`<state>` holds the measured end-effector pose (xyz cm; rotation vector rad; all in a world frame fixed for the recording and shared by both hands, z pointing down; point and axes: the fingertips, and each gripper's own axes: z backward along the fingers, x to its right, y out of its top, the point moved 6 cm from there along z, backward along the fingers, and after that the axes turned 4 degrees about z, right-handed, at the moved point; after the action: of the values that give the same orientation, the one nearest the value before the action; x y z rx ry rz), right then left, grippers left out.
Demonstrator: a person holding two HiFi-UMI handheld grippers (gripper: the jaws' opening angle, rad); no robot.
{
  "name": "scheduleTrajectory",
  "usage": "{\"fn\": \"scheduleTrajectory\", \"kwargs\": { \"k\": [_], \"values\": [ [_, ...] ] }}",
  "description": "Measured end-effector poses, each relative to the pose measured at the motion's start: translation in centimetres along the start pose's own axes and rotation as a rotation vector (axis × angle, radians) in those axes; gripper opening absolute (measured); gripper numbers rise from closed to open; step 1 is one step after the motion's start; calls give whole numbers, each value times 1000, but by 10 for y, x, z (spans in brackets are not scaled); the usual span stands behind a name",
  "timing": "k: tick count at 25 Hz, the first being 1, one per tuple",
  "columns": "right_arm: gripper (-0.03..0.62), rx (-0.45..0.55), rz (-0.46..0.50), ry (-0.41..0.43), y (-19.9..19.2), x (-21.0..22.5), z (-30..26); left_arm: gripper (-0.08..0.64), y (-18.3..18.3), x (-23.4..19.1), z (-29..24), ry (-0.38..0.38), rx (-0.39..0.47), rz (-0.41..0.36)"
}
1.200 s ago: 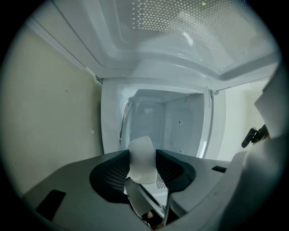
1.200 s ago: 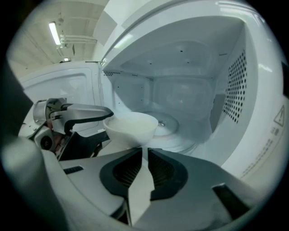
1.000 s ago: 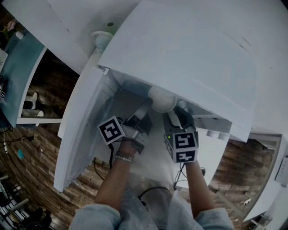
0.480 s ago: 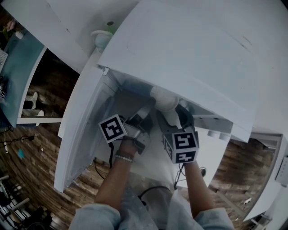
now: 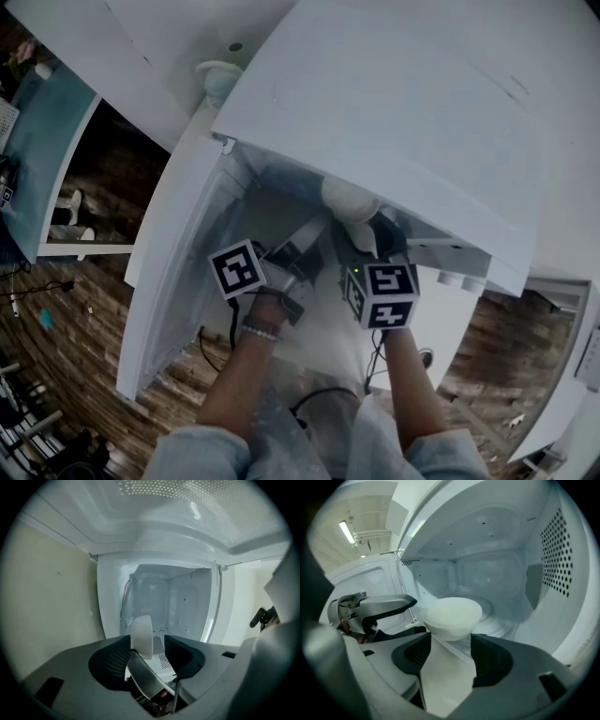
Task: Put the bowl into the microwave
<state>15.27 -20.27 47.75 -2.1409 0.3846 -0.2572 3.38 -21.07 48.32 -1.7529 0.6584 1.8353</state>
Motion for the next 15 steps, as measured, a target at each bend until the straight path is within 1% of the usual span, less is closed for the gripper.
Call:
{"fn": "scheduleTrajectory", "kwargs": {
  "k": [3, 7, 9, 15],
  "values": [
    [273, -8, 5, -11, 2, 3, -3, 216, -4, 0, 5, 16, -15, -9],
    [272, -19, 7, -27, 5, 5, -7, 215, -9, 6, 10, 37, -55, -91],
    [272, -26, 2, -32, 7, 6, -10, 215, -12, 10, 14, 44, -67, -117],
    [275, -55, 1, -33, 12, 9, -17, 215, -21, 12, 29, 50, -65, -103]
  ]
}}
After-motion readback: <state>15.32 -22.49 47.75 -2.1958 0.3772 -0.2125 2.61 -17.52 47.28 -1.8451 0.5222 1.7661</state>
